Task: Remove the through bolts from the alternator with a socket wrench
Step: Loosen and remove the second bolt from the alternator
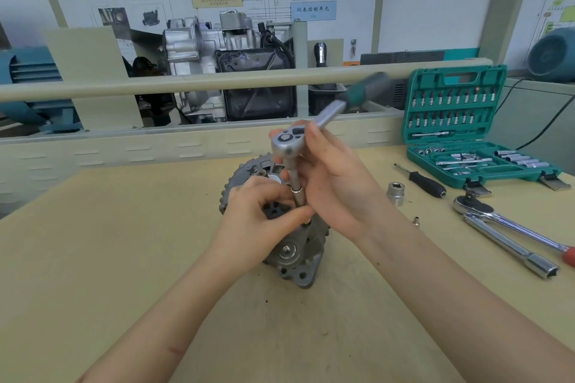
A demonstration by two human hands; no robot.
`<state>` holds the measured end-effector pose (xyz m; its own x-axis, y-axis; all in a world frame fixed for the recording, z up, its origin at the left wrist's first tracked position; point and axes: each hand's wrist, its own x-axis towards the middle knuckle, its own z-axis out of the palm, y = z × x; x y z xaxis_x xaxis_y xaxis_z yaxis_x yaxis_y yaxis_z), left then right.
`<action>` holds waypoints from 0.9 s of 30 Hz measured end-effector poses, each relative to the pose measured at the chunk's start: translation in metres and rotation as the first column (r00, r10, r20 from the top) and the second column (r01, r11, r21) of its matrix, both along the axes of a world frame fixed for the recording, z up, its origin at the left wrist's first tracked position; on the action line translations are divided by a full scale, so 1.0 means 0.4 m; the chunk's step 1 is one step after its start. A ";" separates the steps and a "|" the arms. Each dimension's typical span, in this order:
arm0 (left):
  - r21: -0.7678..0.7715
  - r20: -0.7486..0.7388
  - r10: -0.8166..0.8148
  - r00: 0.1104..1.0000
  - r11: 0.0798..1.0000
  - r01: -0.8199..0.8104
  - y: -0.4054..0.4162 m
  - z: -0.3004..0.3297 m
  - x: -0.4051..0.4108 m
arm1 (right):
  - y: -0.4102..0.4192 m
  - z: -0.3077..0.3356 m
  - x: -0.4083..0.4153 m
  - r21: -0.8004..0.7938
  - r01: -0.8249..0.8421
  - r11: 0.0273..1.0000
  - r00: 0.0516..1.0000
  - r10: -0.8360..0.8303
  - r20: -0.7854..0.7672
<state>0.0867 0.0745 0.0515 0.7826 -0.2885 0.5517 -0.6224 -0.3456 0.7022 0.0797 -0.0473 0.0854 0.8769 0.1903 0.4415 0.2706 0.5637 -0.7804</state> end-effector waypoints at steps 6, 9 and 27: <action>-0.009 0.014 -0.041 0.999 0.999 0.041 0.009 0.004 0.004 | -0.004 0.010 0.002 -0.066 -0.004 0.998 1.000 0.002 -0.025; -0.010 0.059 0.012 0.998 1.000 -0.011 0.007 0.004 0.004 | -0.004 0.006 0.003 0.020 0.000 1.000 1.000 0.001 -0.025; -0.020 0.066 0.050 0.997 0.999 -0.049 -0.005 0.020 -0.007 | -0.020 0.009 -0.001 0.045 0.007 0.999 0.999 -0.009 0.039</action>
<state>0.0838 0.0724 0.0593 0.7573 -0.2395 0.6076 -0.6501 -0.3646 0.6666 0.0793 -0.0553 0.0890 0.8603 0.1628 0.4832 0.3048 0.5955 -0.7433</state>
